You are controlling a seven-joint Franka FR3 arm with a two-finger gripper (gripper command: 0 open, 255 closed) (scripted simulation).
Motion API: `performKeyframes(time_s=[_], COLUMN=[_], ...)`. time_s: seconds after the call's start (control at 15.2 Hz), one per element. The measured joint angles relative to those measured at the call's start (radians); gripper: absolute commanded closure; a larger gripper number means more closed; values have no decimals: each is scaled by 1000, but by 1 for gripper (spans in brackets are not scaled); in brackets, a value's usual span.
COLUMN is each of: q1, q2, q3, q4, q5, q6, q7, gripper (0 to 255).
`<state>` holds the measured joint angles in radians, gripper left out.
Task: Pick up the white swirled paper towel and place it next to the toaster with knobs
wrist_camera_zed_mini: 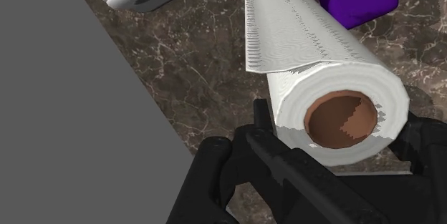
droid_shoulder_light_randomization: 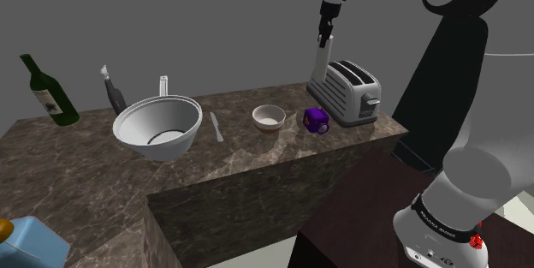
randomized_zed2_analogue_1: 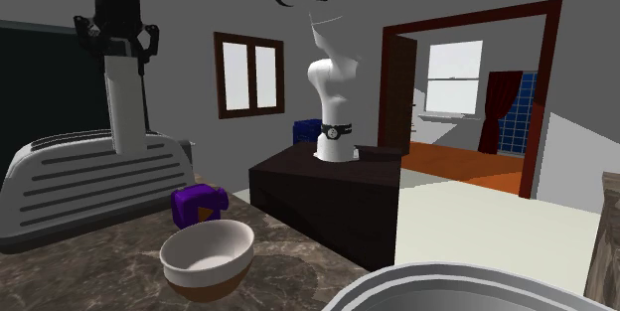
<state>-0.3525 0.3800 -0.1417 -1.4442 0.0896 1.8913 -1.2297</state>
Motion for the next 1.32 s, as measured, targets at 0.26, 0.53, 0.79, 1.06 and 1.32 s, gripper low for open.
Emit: performKeyframes(time_s=[0.26, 0.53, 0.79, 1.06, 1.32], q1=[1, 2, 1, 1, 0], q2=[2, 17, 25, 41, 61], q3=[1, 2, 3, 5, 7], q4=[-54, -82, -125, -157, -184], q5=[2, 4, 8, 11, 16], q6=[55, 98, 150, 197, 243], q7=[-4, -4, -10, -14, -18], gripper=[255, 255, 255, 255, 255])
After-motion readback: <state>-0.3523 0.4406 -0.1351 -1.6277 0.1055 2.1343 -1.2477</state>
